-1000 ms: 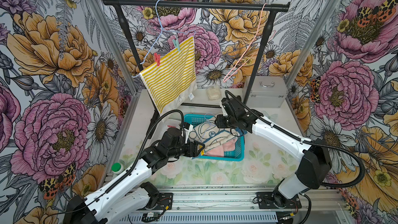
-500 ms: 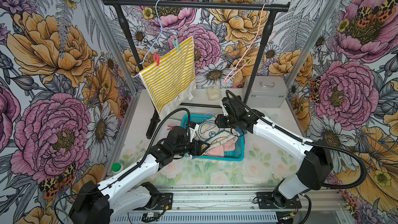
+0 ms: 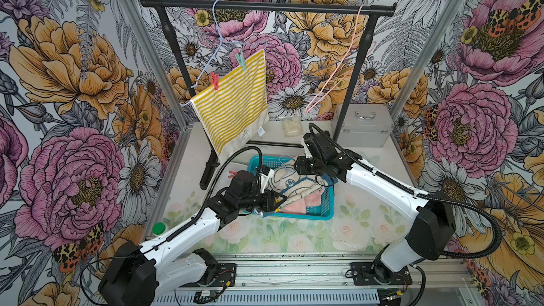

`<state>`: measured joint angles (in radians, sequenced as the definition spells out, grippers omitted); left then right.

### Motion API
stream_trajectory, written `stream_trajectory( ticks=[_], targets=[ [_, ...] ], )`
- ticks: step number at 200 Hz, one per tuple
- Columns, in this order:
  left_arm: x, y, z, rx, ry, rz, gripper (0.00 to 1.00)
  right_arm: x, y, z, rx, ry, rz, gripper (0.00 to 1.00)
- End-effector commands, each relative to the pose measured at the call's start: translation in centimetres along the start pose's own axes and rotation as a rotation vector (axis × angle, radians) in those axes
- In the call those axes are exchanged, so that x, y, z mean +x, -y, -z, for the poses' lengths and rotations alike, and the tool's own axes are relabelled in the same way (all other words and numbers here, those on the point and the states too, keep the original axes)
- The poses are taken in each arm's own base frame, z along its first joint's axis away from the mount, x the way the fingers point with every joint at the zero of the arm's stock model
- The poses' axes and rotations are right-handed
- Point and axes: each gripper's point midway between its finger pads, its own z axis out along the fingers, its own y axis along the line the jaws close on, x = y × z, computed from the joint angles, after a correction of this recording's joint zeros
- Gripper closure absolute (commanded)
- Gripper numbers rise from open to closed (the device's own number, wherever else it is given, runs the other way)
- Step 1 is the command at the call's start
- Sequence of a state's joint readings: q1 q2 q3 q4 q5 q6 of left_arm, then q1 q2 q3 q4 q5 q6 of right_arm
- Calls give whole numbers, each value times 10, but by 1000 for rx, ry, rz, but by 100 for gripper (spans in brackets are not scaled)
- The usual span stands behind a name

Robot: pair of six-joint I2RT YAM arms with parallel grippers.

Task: Remove the clothespins securing towels to the hanger
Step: Remove the clothespin from the hanger.

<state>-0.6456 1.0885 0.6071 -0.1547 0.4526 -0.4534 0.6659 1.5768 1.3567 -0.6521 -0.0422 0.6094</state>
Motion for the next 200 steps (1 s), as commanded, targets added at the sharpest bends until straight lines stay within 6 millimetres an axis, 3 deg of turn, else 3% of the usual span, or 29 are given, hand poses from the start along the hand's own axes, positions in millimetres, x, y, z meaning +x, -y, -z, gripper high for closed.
stream_trajectory(
  ticks=[1, 48, 118, 157, 200],
  targets=[
    [-1, -7, 0, -47, 9, -11, 55, -6, 0, 8, -5, 36, -3, 61],
    [-4, -11, 2, -75, 22, -18, 72, -7, 0, 7, -5, 34, -4, 61],
    [-11, 0, 2, -34, 35, -37, 96, -7, 0, 5, -2, 31, -7, 61],
    [-19, 3, 7, -52, 41, -58, 99, -8, 0, 3, 2, 32, -8, 61],
    [-50, 6, 28, -71, 104, -71, 100, -12, -2, 1, -2, 32, -3, 61]
  ],
)
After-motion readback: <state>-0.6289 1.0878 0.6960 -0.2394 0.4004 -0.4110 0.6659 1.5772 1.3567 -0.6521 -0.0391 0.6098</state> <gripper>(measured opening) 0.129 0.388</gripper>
